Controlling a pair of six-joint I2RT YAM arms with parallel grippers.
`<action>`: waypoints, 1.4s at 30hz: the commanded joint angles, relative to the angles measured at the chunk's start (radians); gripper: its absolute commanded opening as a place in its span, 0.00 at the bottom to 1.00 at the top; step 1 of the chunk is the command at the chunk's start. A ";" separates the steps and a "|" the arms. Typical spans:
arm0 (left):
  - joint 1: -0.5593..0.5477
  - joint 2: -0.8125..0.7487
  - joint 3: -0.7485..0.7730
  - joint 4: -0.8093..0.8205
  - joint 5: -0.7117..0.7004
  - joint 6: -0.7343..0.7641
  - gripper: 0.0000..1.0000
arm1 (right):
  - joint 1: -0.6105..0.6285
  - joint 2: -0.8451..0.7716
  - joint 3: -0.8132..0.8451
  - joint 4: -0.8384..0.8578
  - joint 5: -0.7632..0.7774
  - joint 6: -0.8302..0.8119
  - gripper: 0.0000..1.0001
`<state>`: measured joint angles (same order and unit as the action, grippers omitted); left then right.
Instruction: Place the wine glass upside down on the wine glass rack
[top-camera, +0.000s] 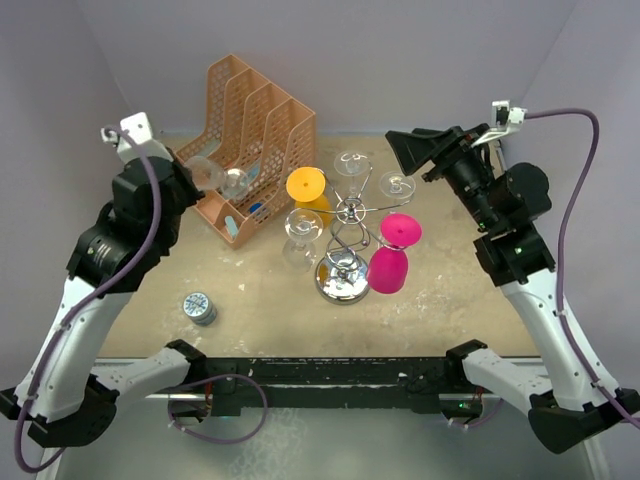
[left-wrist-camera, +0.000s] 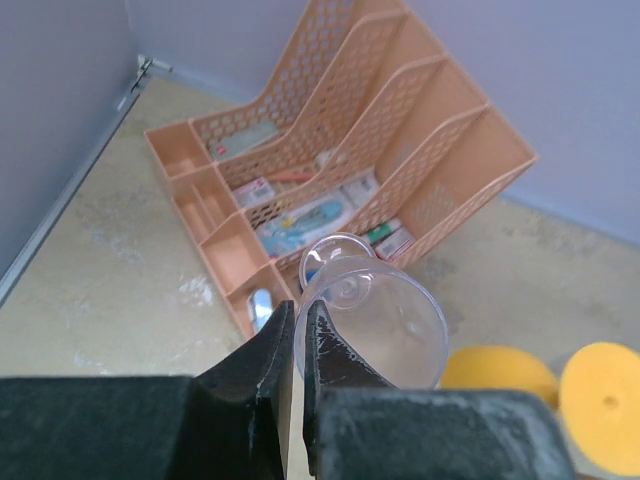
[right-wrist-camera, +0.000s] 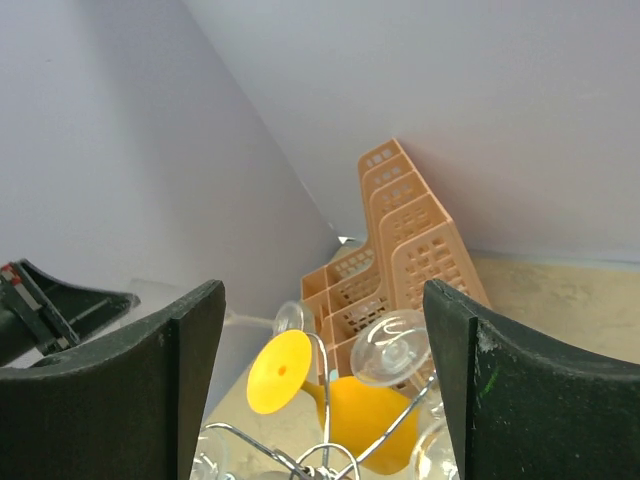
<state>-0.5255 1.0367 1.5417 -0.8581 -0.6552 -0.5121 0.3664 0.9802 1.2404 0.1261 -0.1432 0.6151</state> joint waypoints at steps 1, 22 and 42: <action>0.005 -0.079 0.010 0.280 -0.030 -0.007 0.00 | 0.002 0.021 0.011 0.156 -0.098 0.044 0.82; 0.005 -0.025 -0.119 1.047 0.407 -0.220 0.00 | 0.002 0.101 -0.133 0.627 -0.113 0.581 0.72; -0.142 0.209 -0.097 1.387 0.472 -0.283 0.00 | 0.010 0.210 -0.041 0.709 0.105 0.951 0.66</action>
<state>-0.5961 1.2301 1.4078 0.4179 -0.1516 -0.8444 0.3683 1.1664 1.1206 0.7464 -0.0704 1.5192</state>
